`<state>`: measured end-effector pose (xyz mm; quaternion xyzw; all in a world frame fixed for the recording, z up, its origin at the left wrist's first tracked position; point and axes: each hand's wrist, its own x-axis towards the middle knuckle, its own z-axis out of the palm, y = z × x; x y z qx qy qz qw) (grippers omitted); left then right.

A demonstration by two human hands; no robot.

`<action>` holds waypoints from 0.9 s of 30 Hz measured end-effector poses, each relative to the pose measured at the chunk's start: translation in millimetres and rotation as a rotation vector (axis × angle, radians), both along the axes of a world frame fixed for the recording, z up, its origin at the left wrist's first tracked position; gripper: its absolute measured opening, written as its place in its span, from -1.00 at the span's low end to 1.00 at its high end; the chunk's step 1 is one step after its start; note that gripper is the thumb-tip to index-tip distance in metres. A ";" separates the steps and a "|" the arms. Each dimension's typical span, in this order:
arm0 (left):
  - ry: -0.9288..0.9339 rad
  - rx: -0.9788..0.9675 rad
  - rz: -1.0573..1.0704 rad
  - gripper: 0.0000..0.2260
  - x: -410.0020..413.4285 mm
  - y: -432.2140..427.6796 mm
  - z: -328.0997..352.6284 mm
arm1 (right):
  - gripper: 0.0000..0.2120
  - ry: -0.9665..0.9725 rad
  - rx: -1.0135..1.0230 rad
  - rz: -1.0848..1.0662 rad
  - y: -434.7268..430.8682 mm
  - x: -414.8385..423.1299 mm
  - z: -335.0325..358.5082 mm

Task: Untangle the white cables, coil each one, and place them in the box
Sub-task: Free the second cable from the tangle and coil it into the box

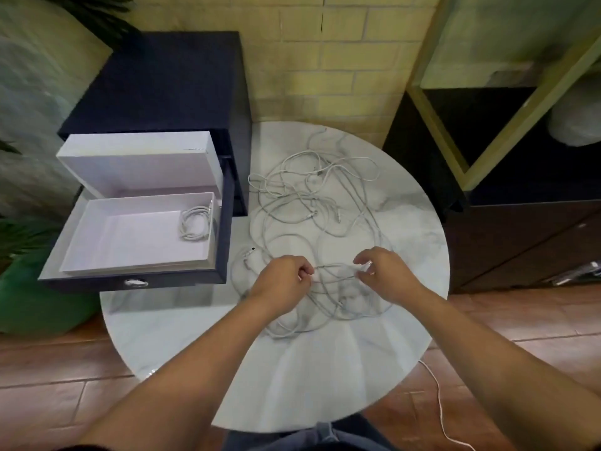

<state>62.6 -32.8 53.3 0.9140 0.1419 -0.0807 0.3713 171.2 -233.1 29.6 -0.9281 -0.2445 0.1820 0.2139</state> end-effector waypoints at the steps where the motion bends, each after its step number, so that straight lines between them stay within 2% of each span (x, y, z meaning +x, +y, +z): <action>1: 0.021 -0.002 0.008 -0.83 -1.4 -1.5 -4.6 | -0.71 0.019 -0.037 0.001 -2.7 0.1 -7.0; 4: 0.057 0.000 0.021 -0.81 -2.3 -7.7 -14.9 | -0.58 0.058 -0.087 0.016 -6.7 -0.3 -21.6; 9: 0.087 0.023 0.023 -0.80 -2.0 -14.6 -25.8 | -0.41 0.091 -0.059 0.023 -6.0 -0.8 -33.3; 14: 0.125 0.099 -0.157 -0.69 -3.7 -18.1 -31.3 | -0.52 0.245 0.081 -0.017 -7.5 8.5 -16.7; 18: 0.176 0.233 -0.267 -0.64 -5.0 -18.4 -35.7 | -0.69 0.650 0.445 -0.166 -3.9 15.6 20.6; 20: 0.118 0.296 -0.258 -0.71 -3.7 -19.1 -34.1 | -0.71 0.733 0.534 -0.161 0.3 20.0 42.1; 23: 0.004 0.352 -0.233 -0.80 0.3 -17.0 -29.4 | -0.73 0.722 0.620 -0.134 4.9 27.4 69.7; 25: -0.105 0.310 -0.184 -0.82 3.2 -15.2 -23.1 | -0.76 0.714 0.695 -0.142 7.2 32.3 83.0; 27: -0.240 0.163 -0.080 -0.87 6.9 -13.4 -11.9 | -0.79 0.701 0.773 -0.151 9.8 36.6 93.8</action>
